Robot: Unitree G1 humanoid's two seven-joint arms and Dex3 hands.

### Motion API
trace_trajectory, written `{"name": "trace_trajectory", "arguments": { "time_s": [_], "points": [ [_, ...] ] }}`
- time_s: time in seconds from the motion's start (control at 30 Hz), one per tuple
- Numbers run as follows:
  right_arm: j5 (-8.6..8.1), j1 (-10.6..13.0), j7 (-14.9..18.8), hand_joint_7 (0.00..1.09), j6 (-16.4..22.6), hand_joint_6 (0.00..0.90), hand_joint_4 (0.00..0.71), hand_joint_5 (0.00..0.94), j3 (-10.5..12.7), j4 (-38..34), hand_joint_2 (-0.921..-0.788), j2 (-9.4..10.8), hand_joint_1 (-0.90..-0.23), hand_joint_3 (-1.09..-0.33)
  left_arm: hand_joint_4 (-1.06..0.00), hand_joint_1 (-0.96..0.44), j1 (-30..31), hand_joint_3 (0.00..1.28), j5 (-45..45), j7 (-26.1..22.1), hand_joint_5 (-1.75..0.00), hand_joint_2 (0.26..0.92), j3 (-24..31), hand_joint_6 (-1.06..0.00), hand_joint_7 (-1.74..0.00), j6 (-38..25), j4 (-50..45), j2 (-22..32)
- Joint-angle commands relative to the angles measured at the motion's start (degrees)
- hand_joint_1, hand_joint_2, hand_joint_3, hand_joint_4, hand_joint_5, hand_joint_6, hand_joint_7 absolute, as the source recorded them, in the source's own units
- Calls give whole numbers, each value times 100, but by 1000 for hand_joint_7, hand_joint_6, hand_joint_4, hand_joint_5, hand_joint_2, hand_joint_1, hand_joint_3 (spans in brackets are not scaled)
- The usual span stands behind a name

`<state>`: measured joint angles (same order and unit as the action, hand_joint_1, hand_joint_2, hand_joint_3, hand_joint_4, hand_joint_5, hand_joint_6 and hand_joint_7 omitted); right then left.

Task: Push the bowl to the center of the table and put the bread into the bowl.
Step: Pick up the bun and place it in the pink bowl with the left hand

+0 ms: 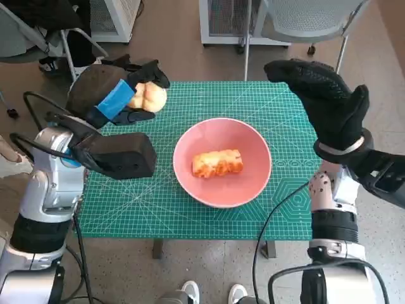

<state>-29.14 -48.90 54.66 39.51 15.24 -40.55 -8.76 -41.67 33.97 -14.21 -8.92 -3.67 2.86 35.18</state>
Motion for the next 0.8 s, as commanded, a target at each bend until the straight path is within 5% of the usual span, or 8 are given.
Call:
{"name": "trace_trajectory", "arguments": {
  "time_s": [0.03,0.53,0.8],
  "points": [
    [10,137,33,533,-12,-1,189,3,-10,-8,-921,-22,-646,-702,-759,1,-150,21,-43,-207,-1034,915,-137,-683,-1165,-98,-304,-240],
    [31,148,21,535,26,-1,189,2,-6,-4,-921,-48,-646,-701,-779,1,-458,21,0,-308,-1081,912,-565,-672,-1116,284,-362,-814],
    [19,202,32,537,40,-1,190,2,8,38,-921,-63,-649,-698,-700,1,-702,51,12,-368,-1180,920,-823,-647,-1133,453,-11,-1177]
  ]
}}
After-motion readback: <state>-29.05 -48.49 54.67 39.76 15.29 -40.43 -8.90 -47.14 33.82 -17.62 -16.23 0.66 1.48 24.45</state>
